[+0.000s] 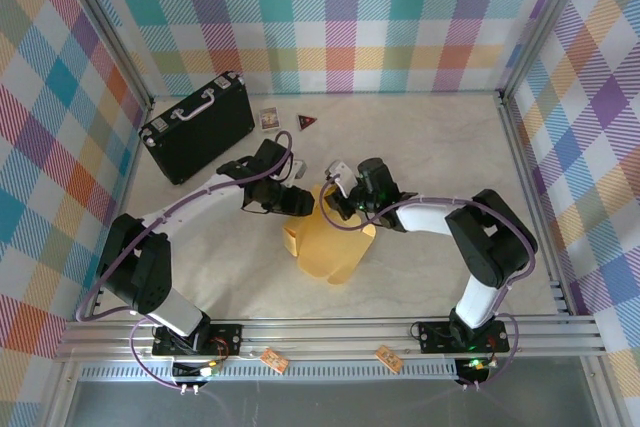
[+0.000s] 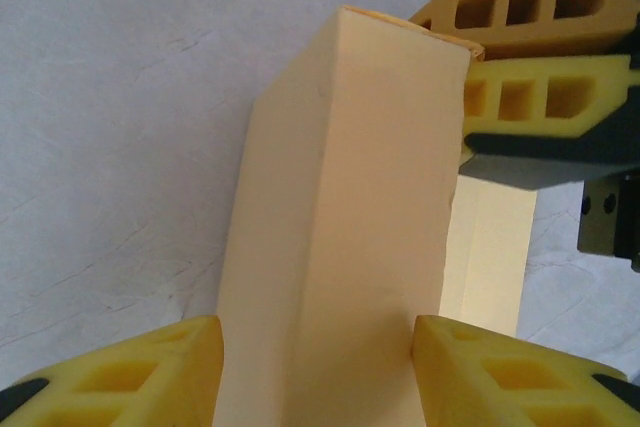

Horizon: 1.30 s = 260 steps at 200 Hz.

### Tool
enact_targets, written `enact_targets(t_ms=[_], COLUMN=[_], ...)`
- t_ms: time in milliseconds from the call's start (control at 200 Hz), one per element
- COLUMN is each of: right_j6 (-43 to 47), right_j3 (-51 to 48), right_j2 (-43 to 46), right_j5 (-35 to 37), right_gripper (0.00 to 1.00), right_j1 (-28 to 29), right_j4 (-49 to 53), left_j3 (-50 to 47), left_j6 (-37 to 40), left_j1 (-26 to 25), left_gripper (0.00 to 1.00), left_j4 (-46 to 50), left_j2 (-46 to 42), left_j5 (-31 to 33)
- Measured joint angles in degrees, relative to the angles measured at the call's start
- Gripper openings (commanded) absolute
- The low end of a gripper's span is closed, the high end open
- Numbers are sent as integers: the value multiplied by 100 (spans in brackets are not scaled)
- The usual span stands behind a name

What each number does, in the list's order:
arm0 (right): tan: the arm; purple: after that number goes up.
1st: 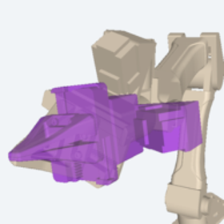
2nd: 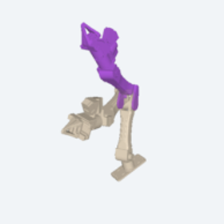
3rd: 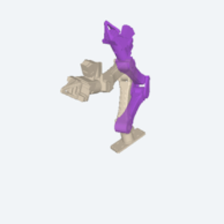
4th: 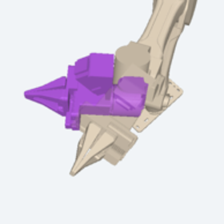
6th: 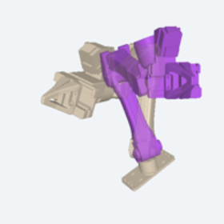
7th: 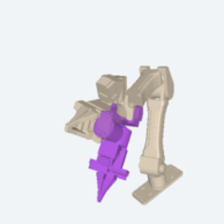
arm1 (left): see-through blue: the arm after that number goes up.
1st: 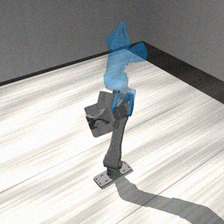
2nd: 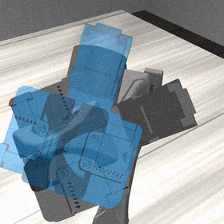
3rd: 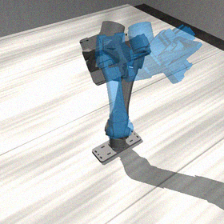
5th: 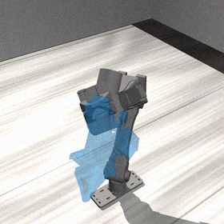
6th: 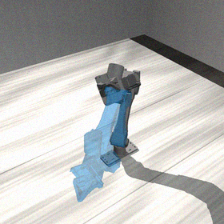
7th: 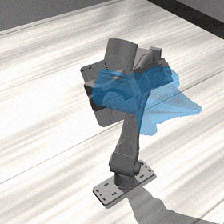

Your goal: Fold the paper box

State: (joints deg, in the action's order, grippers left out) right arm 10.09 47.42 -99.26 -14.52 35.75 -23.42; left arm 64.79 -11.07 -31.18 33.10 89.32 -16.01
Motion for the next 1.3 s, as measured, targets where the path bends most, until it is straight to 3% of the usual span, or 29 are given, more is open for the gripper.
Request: enact_targets(t_ms=[250,675,895,1050,1300], right_j6=[-177,-422,-702,-887,-909], right_j3=[-153,-494,-501,-498,-896], right_j2=[-127,-1051,-1088,-1117,-999], right_j5=[-4,42,155,72,341], right_gripper=[33,36,38,21,4], right_j1=[28,28,28,39,87], right_j4=[-382,-1648,-1919,-2063,-2516], left_j3=[-83,-83,-81,-81,-92], left_j6=[2,4,2,4,0], left_j1=[0,0,0,0,22], left_gripper=[48,46,44,44,44], left_j4=[-90,-173,-208,-291,-439], left_j2=[85,138,188,212,234], left_j5=[-79,-116,-199,-291,-525])
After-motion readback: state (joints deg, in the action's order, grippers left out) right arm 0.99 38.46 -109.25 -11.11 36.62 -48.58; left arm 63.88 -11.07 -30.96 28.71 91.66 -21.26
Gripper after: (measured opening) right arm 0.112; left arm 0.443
